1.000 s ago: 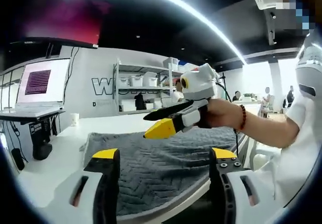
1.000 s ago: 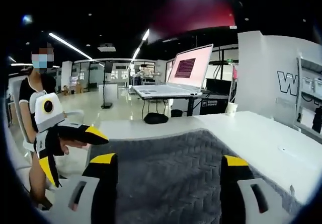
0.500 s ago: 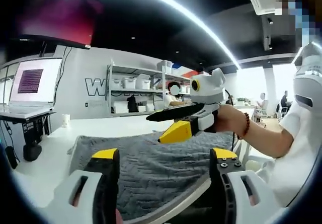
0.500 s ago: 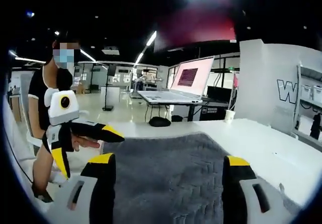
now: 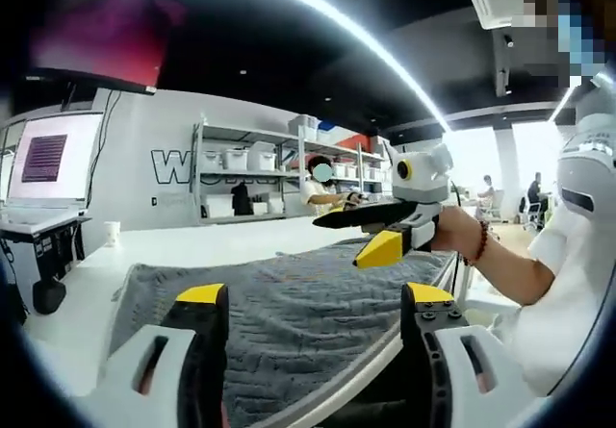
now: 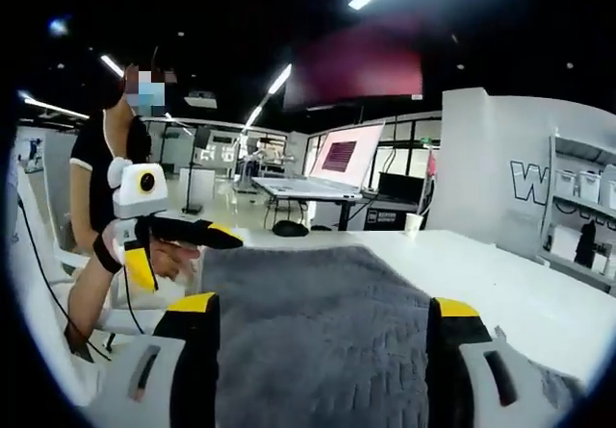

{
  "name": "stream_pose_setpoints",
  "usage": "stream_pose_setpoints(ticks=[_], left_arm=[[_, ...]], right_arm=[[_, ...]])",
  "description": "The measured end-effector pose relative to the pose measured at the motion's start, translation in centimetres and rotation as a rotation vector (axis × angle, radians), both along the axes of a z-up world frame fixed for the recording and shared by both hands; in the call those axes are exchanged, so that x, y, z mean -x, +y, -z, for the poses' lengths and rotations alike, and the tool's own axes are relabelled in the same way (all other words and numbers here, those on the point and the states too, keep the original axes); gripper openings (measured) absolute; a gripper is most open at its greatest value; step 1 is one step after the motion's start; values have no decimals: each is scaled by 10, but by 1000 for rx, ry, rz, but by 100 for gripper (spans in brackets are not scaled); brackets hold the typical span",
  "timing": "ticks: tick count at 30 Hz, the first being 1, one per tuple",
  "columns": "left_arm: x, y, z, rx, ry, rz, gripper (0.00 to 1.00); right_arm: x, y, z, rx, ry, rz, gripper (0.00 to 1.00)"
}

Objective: Open the folded towel by lifting each exposed corner and separating the folded layers until the towel lies flat within the target outline without major curled edges

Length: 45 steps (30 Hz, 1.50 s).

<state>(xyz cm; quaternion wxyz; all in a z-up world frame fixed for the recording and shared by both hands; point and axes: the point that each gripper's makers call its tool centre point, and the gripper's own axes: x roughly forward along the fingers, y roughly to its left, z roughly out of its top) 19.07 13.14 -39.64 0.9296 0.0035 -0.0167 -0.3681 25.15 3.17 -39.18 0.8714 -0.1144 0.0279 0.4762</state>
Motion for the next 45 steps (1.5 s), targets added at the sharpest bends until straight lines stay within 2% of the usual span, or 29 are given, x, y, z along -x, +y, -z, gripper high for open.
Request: stream_pose_setpoints(ticks=[5,14,16,20,23,24,26,36,45], left_arm=[[3,-6,-4,-3,-13,13,72],[7,-19,-7,-7,-21,49,72],[6,-21,-6,-7,-17,52,72],[8,-25,-6,-13,-18,57,72],[9,-26,-7,-11,-19,62,73],[11,-29,-8,-6,-19,66,73],[11,-29,-9,-8,-21,66,73],[13,-34,-10,-13,-17,74,73],[12,-35,-10,-37,-20,59,72]], right_arm=[[10,-14,1,-41,23,-8,88],[25,-51,0,-43,-1,36,88],[25,-65,-1,-44,-14,77,88],[33,-81,0,-51,-10,91,88],[35,-89,-1,-53,-30,110,88],[36,-100,5,-35,-24,139,88],[38,-106,6,-39,-30,146,89],[45,-120,9,-37,-25,155,88],[51,-119,15,-23,-36,136,89]])
